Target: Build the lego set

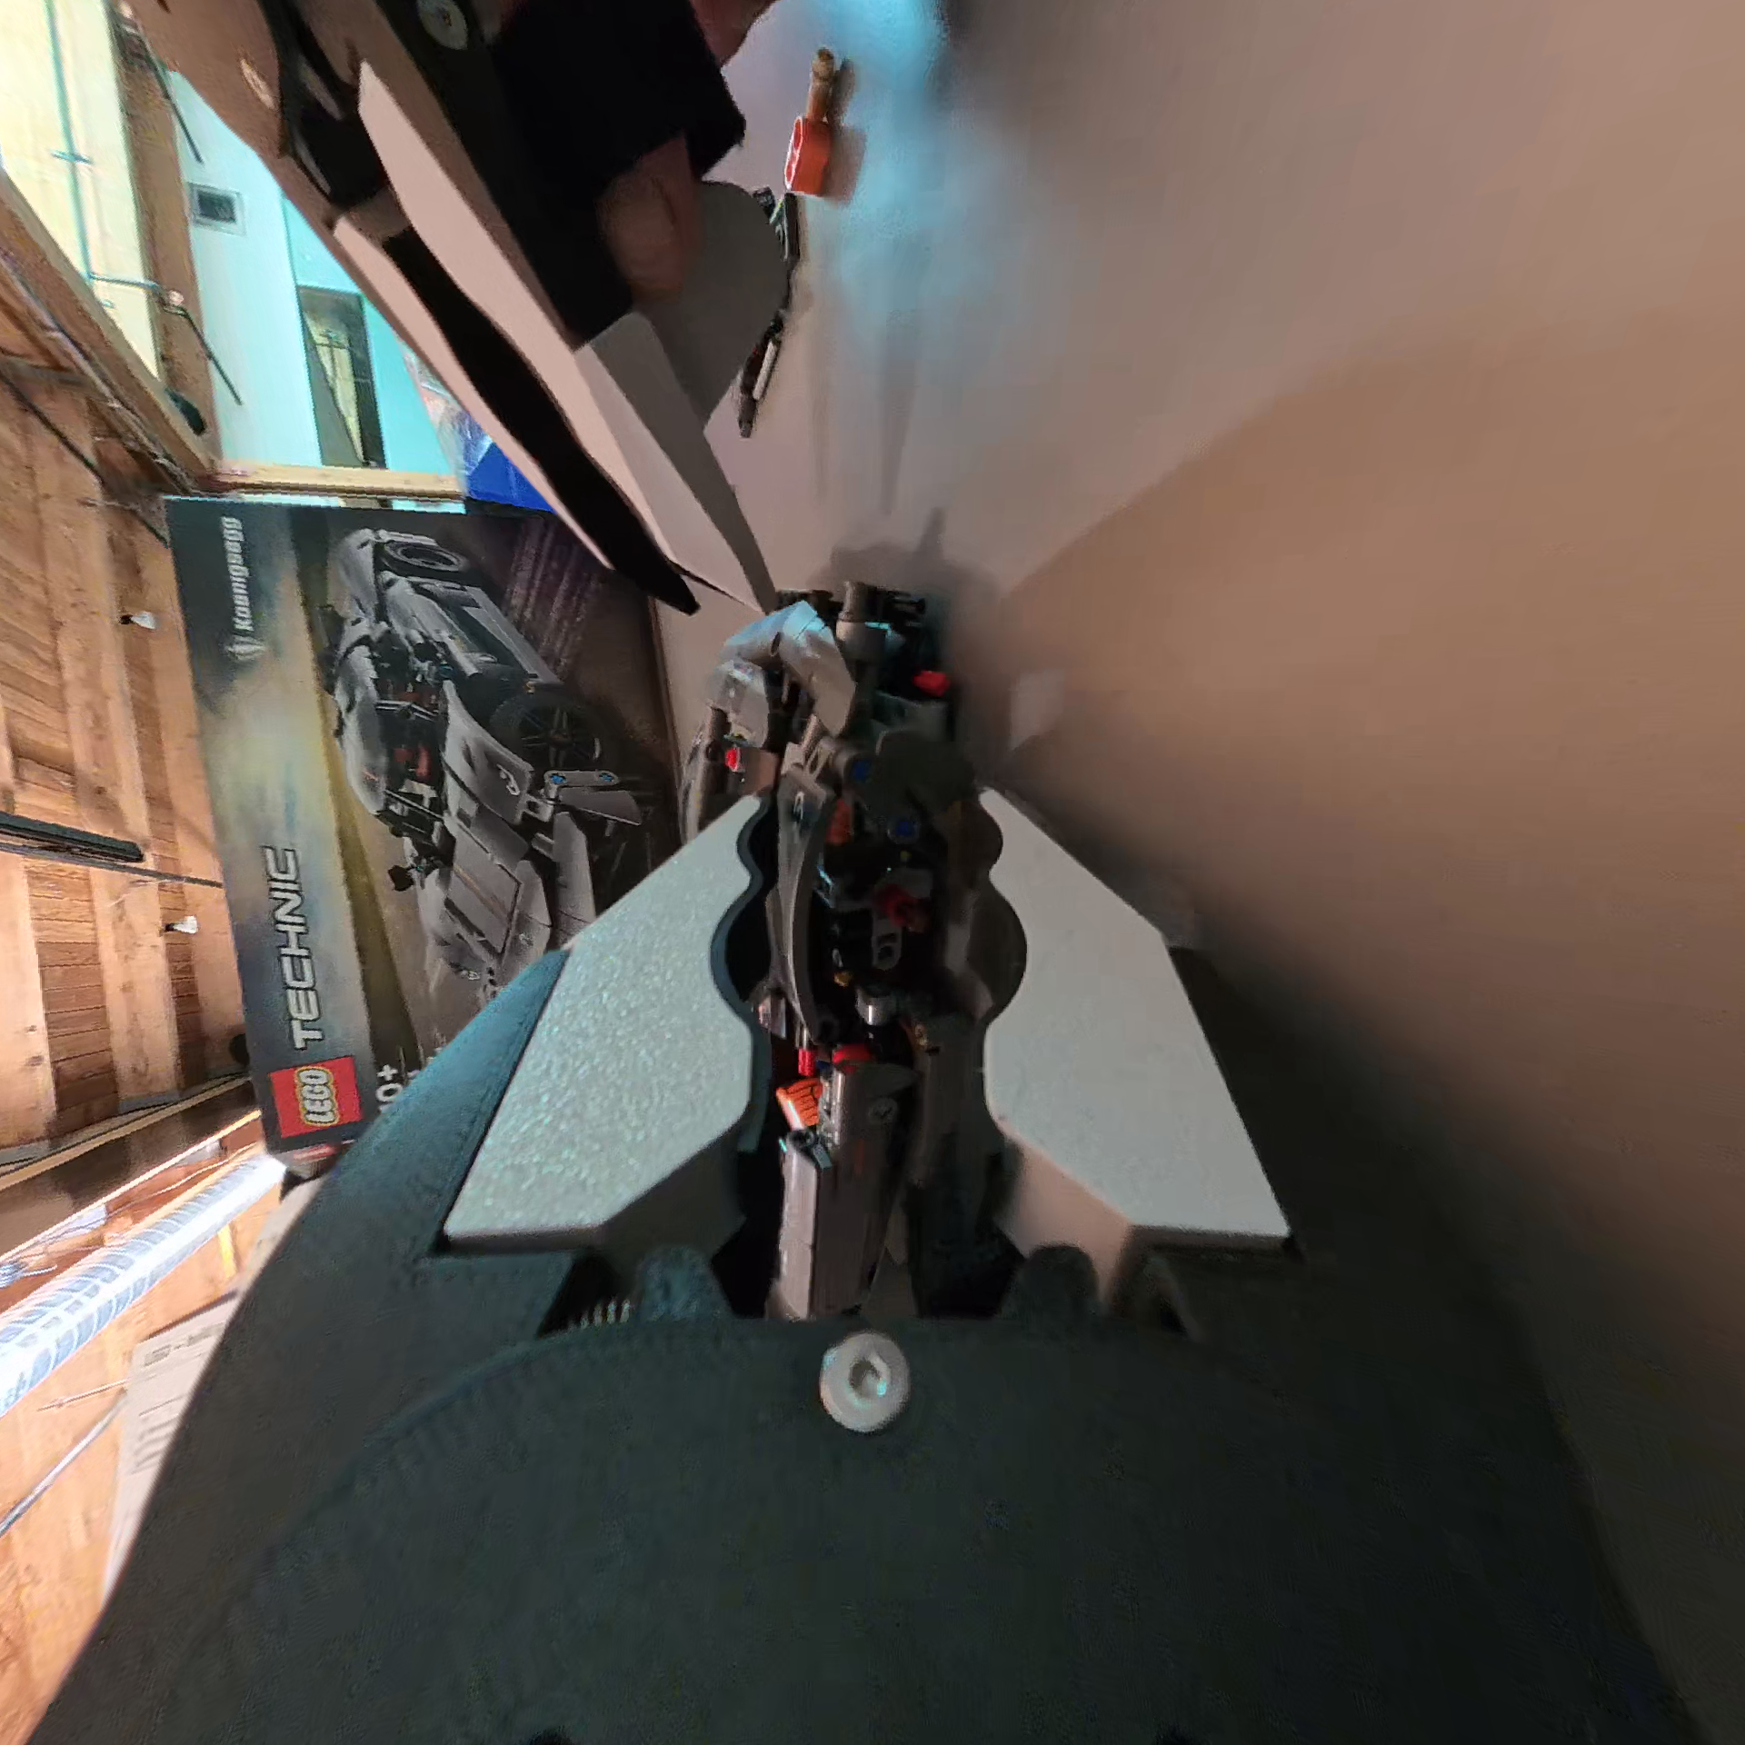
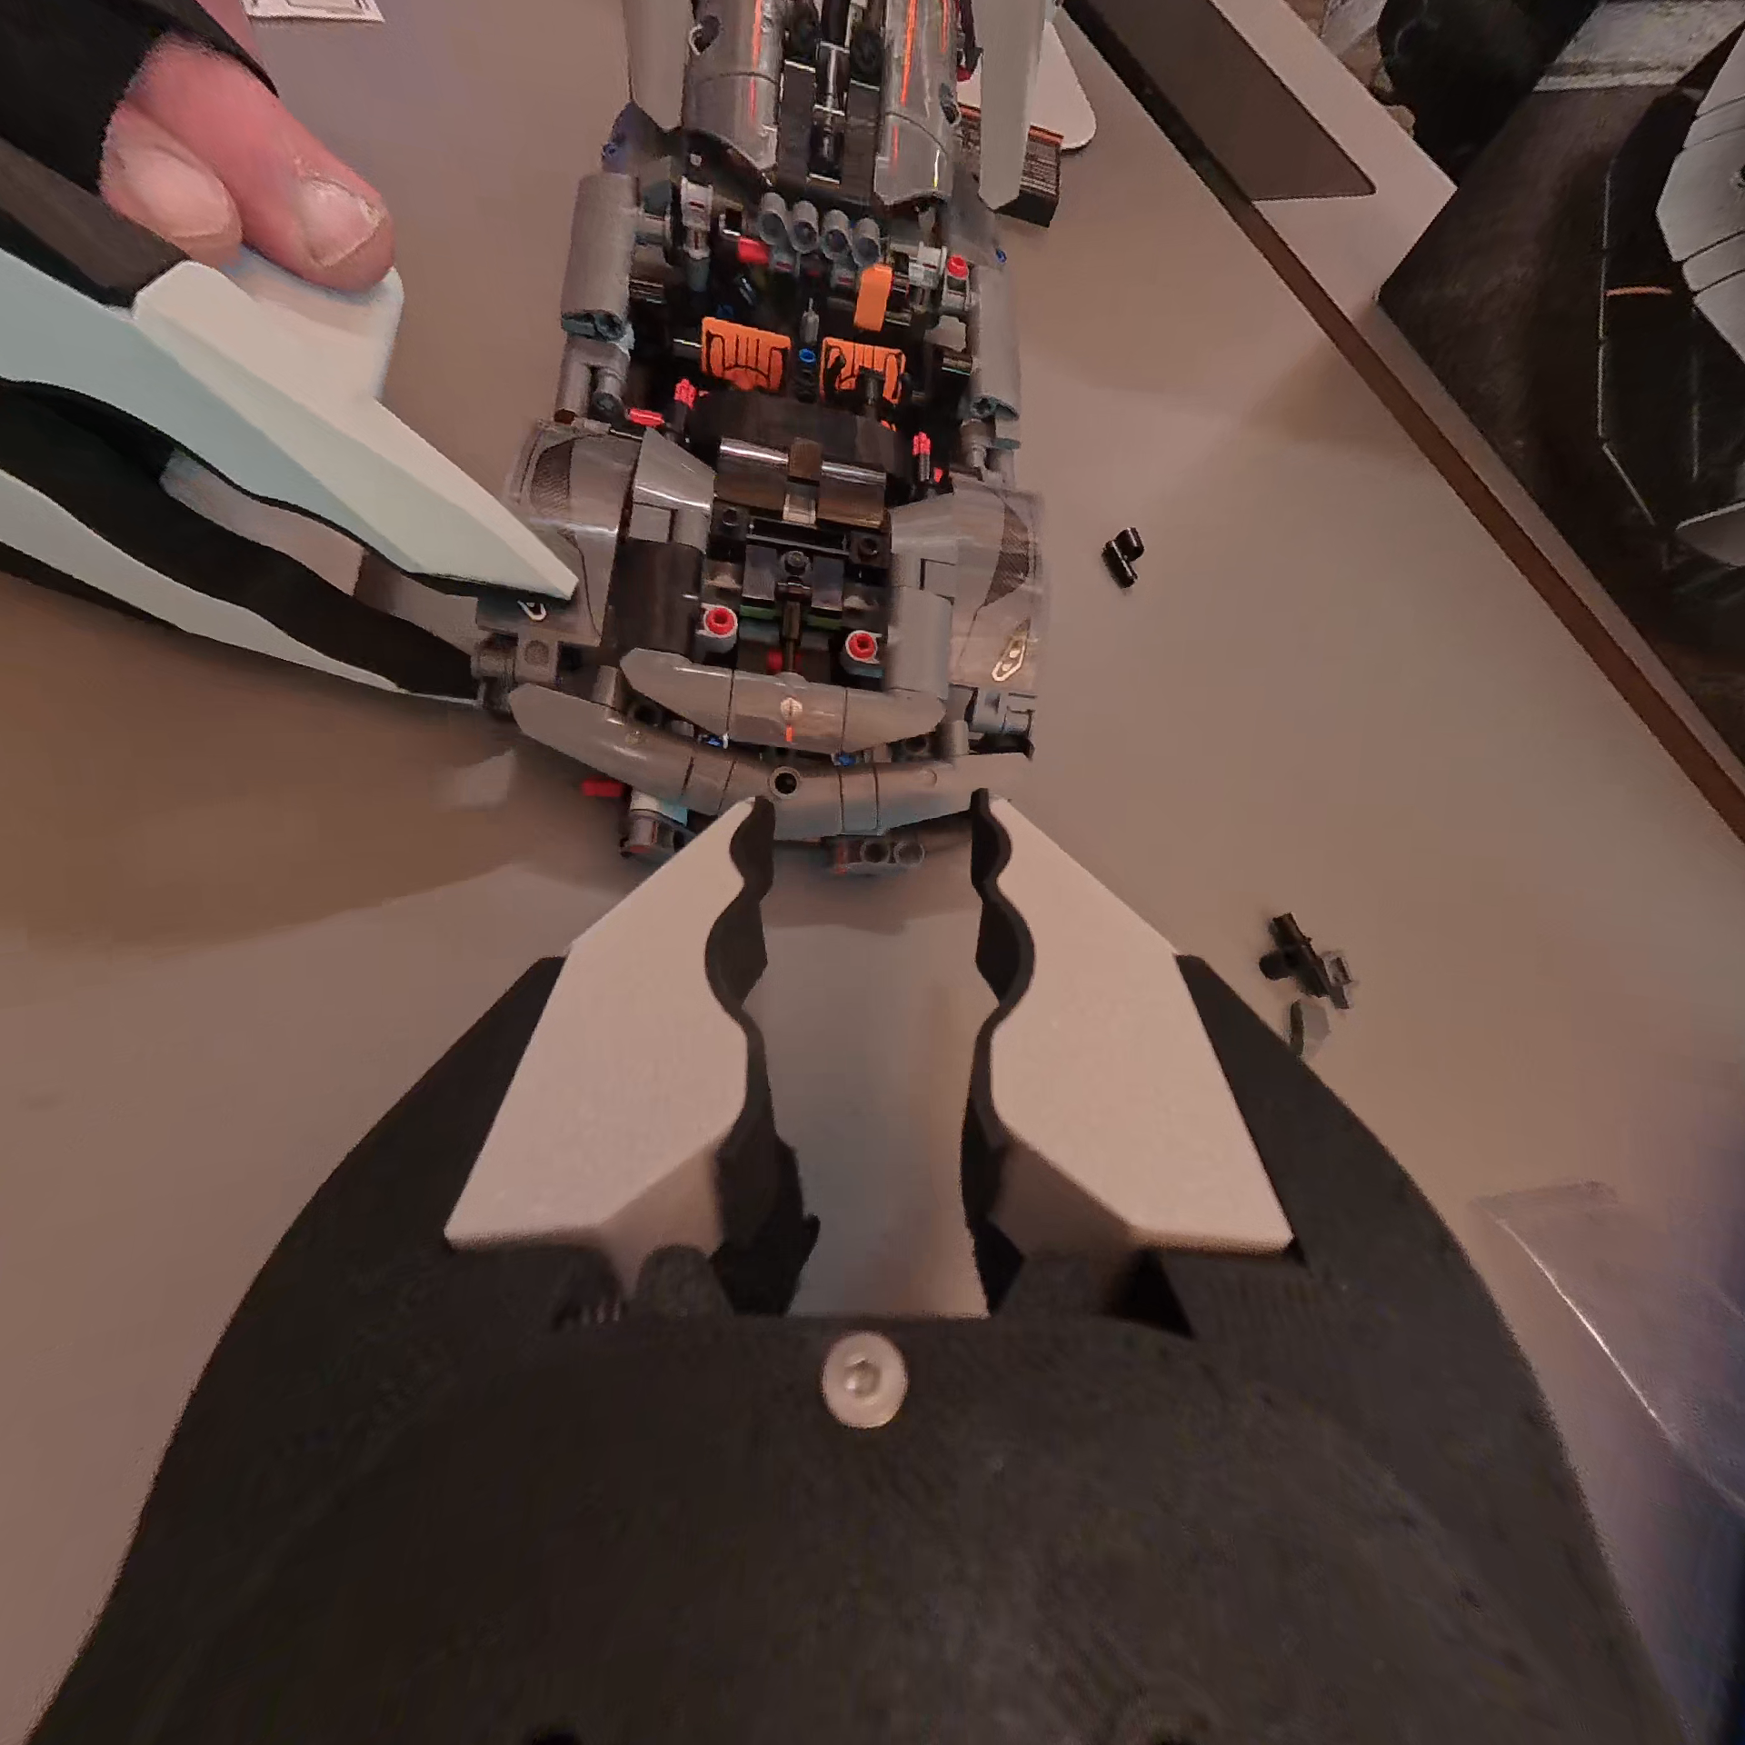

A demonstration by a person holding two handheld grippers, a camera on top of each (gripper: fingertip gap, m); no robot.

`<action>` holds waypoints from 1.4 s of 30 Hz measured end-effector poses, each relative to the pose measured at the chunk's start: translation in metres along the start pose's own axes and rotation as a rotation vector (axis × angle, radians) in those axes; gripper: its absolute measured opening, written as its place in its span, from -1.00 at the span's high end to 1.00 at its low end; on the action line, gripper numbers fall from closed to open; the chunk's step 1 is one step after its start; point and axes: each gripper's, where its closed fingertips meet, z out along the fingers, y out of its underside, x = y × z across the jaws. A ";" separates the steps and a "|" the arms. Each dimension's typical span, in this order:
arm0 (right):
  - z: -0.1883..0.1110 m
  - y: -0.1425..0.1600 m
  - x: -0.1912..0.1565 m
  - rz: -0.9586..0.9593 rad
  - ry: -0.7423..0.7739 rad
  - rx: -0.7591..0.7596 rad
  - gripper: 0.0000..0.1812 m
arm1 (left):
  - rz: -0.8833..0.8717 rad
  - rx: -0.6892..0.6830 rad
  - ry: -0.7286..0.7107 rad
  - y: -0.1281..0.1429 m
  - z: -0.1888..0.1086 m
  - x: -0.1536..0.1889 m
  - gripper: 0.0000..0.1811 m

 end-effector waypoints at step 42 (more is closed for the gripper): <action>-0.001 -0.008 -0.015 -0.025 -0.056 0.043 0.54 | -0.231 -0.015 -0.008 0.008 0.011 -0.018 0.49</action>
